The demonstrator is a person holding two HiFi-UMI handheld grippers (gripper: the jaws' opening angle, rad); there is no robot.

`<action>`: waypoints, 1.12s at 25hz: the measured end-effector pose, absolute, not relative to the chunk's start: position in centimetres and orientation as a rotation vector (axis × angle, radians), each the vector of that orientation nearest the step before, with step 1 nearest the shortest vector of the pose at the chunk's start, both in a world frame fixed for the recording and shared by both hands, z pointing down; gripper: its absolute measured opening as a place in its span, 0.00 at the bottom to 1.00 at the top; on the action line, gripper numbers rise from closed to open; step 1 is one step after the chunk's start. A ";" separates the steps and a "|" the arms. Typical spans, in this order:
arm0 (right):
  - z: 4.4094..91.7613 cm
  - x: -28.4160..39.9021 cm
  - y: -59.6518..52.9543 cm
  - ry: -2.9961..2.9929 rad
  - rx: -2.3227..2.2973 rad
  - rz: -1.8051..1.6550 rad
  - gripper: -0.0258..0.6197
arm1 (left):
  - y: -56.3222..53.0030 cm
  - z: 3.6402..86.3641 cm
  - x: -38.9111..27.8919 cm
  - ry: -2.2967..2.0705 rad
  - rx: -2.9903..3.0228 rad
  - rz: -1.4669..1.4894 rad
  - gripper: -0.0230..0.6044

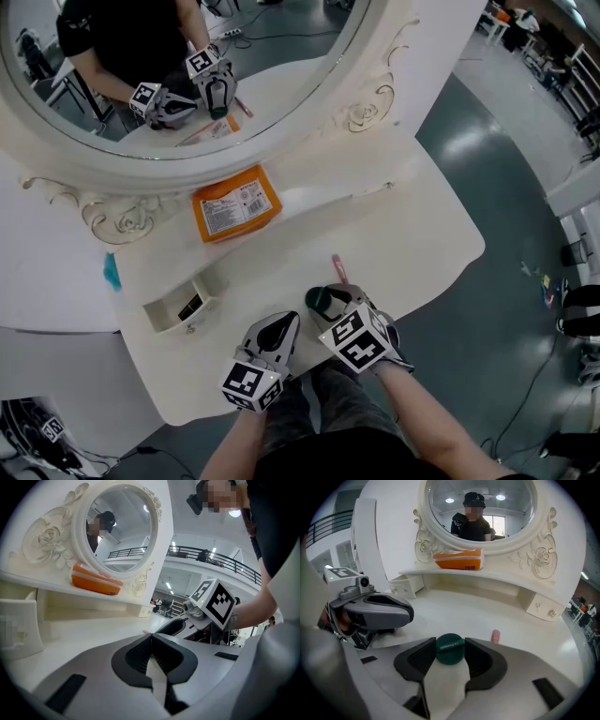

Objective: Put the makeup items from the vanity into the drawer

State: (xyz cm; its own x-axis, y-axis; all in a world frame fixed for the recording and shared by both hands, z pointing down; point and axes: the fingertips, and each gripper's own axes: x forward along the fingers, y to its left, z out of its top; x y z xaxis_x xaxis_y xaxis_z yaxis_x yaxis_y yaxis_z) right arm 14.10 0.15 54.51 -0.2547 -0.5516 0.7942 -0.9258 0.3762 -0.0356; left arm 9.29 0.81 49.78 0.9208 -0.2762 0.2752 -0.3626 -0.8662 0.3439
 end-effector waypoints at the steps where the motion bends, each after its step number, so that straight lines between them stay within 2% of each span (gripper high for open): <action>1: 54.6 14.1 0.1 -1.923 1.271 0.678 0.32 | 0.8 49.8 9.3 -0.465 2.685 0.303 0.06; 12: 55.7 14.2 0.1 -1.876 1.260 0.729 0.31 | 0.4 49.8 9.1 -0.470 2.673 0.291 0.06; 22: 55.7 13.4 0.3 -1.893 1.216 0.698 0.07 | 0.2 49.8 8.7 -0.490 2.666 0.284 0.06; 28: 55.1 13.1 0.4 -1.930 1.226 0.729 0.07 | 0.0 49.7 8.5 -0.506 2.663 0.274 0.06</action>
State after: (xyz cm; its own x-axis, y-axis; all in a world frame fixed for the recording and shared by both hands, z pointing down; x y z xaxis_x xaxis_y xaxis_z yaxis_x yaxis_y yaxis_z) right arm 13.10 0.36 55.05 -0.2838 -0.5086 0.8129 -0.9191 0.3859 -0.0793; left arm 8.50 -0.01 49.68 0.9147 -0.3065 0.2634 -0.3880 -0.8483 0.3603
